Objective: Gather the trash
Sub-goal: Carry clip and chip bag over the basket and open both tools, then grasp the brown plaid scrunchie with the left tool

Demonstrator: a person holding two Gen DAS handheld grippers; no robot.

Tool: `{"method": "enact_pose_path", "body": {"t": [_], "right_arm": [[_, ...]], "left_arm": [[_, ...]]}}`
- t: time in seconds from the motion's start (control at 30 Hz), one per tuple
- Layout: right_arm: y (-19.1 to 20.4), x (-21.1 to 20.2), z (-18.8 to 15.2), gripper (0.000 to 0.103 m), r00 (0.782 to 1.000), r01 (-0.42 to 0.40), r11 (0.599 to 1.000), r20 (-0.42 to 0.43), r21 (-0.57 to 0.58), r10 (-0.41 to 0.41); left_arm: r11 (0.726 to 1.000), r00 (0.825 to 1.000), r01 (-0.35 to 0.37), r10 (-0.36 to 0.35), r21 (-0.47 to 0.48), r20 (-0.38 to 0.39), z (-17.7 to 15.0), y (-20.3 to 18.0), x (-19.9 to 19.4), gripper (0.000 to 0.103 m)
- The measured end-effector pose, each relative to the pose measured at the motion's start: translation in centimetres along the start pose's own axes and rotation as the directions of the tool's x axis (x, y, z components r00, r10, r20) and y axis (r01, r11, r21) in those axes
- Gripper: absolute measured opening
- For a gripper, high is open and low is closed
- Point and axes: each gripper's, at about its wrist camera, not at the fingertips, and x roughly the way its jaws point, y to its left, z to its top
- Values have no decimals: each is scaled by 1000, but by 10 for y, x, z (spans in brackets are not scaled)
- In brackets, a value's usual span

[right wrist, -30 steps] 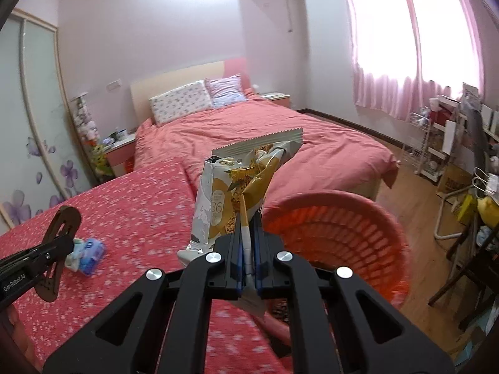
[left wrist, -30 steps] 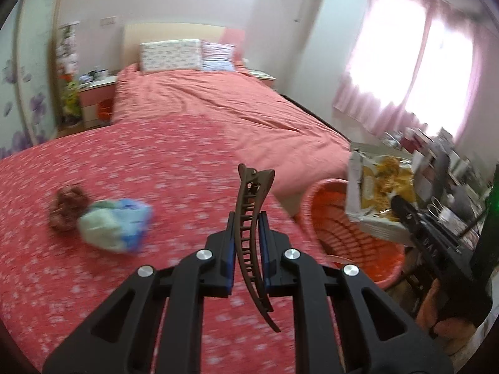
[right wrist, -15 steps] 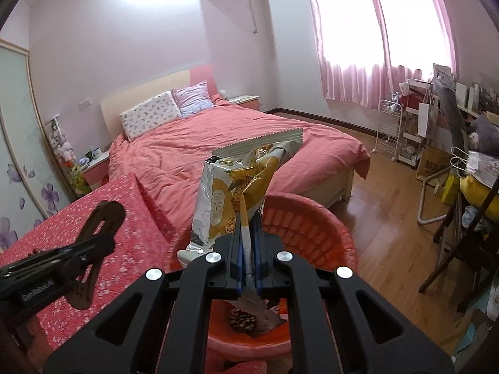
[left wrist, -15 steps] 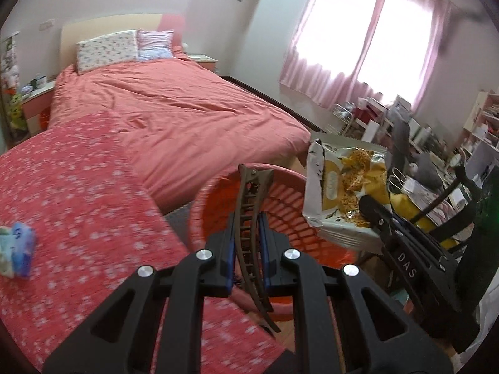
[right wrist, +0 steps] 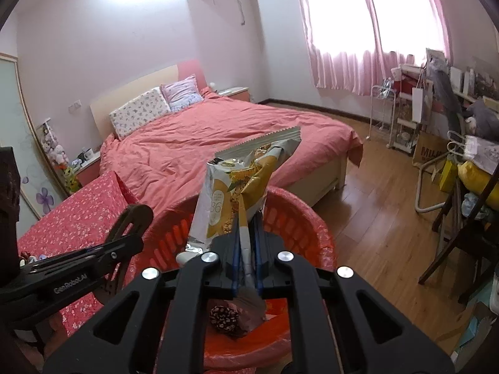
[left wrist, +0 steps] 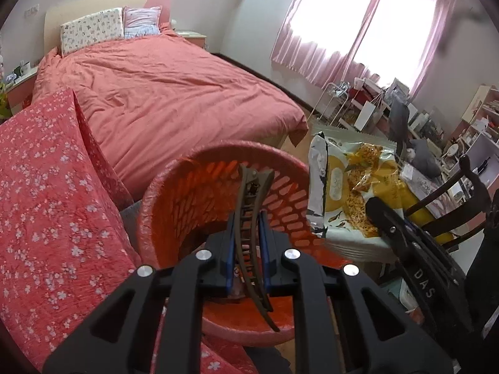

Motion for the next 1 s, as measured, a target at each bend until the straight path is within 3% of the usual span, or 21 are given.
{"method": "enact_pose_path", "body": {"t": [0.17,0.23,0.37,0.67,1.0], "right_arm": [[-7,9,-2,24,999,-13,1000,-41,22,14],[-9,11,-3,29,999,-12,1000,-52,27,14],[-8,7,-5,49,999,-8,1000,-51,23,10],[4,-2,-2,57,999,6,1000,-36,-18,-7],[37,-7,-11,61,998,-28,997,-59,-75,24]], "left_arm": [[1000,1000,-23,23,-12,-17,0,7,8,31],[999,999,-52,51,-14,-13,-2,11,7,32],[994,994,-108,108,-18,5,-6,23,-2,39],[969,969,-245,246,-22,35,-25,52,-39,54],[918,915,-387,394,-90,88,-48,107,-111,63]]}}
